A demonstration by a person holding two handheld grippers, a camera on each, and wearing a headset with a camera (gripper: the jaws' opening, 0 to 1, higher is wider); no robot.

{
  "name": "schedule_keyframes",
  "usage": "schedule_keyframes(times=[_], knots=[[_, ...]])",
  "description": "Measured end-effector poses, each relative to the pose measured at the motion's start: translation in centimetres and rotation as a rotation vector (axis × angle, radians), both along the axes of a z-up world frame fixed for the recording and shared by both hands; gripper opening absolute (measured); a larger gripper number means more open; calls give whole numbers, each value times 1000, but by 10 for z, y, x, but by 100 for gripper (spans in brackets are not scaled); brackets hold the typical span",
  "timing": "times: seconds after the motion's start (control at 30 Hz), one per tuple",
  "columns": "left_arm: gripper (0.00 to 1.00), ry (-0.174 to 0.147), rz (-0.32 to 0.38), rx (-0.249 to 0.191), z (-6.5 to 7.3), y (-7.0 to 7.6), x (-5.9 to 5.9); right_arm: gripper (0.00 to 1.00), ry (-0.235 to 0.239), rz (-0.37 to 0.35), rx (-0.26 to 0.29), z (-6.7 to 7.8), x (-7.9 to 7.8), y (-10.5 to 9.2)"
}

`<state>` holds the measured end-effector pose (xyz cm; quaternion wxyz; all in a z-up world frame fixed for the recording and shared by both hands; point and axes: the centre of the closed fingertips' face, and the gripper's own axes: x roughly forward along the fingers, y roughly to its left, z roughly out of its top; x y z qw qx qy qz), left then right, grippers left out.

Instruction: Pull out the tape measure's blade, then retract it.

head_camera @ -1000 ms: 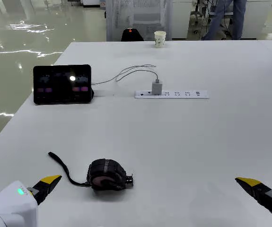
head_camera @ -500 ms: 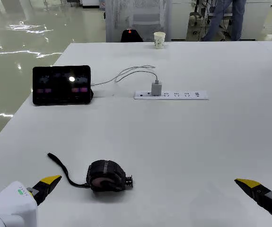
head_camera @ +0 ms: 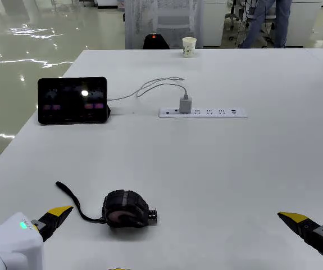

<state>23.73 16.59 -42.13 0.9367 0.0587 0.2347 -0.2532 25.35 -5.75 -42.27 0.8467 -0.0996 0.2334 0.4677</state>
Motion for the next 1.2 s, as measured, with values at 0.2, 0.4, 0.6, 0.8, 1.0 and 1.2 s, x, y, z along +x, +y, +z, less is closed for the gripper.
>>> schedule_keyframes(times=[0.2,0.4,0.6,0.8,1.0,1.2], knots=[[99,3,-7,3,0,1,4,99,2,15,0,-1,1,3],[99,3,-16,4,0,3,6,99,6,28,-4,-2,4,4],[99,5,-25,9,0,6,10,99,10,45,-13,-4,8,5],[99,11,-42,13,-1,7,14,99,11,68,-29,-7,13,8],[98,21,-61,19,-3,8,19,97,15,98,-45,-12,16,11],[95,30,-79,20,-5,9,23,96,20,141,-58,-17,19,15]])
